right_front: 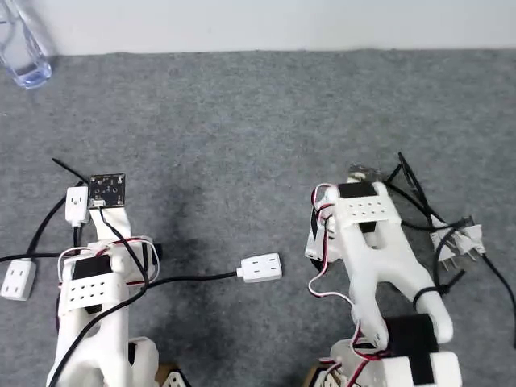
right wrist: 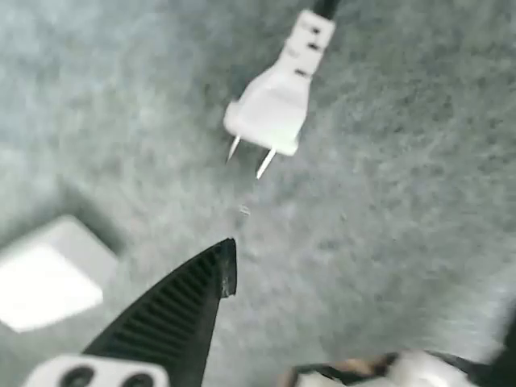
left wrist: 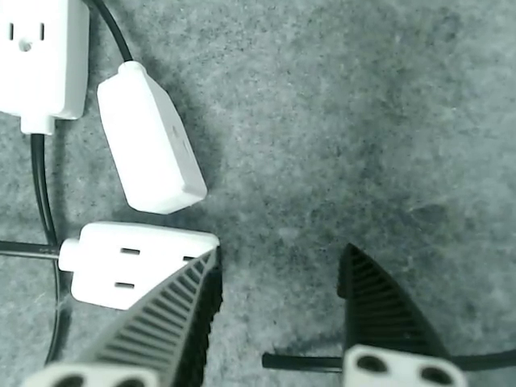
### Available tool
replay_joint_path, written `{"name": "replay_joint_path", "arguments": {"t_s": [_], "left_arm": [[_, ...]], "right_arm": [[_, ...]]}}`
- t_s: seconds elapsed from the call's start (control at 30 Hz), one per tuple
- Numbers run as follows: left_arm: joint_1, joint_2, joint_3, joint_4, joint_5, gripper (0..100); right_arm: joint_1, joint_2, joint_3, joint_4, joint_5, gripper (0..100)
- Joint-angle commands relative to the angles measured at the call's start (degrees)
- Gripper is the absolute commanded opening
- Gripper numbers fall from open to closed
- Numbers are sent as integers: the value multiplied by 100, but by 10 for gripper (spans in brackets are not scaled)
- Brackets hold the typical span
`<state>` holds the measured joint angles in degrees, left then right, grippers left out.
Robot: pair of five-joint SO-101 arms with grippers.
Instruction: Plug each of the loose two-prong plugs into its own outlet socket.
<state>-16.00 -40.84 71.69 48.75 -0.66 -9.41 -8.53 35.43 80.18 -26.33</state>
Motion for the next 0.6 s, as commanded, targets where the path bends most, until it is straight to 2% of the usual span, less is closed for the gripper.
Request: {"name": "replay_joint_path", "arguments": {"t_s": [0.0, 0.17, 0.27, 0.37, 0.47, 0.57], "left_arm": [[35, -79, -22, -158, 53, 226], [35, -79, -22, -158, 53, 226], [35, -79, -22, -158, 53, 226], [35, -79, -22, -158, 53, 226], [35, -79, -22, -158, 53, 226], [35, -79, -22, -158, 53, 226]], "right_arm": [[171, -171, -651, 963, 1495, 921], [936, -154, -1530, 2193, 4290, 917], [1402, -127, -1741, 2273, 5160, 916], [1701, -31, -1776, 2229, 6400, 916], [1886, 163, -1785, 2264, 7165, 915], [2141, 514, -1811, 2255, 8721, 915]]}}
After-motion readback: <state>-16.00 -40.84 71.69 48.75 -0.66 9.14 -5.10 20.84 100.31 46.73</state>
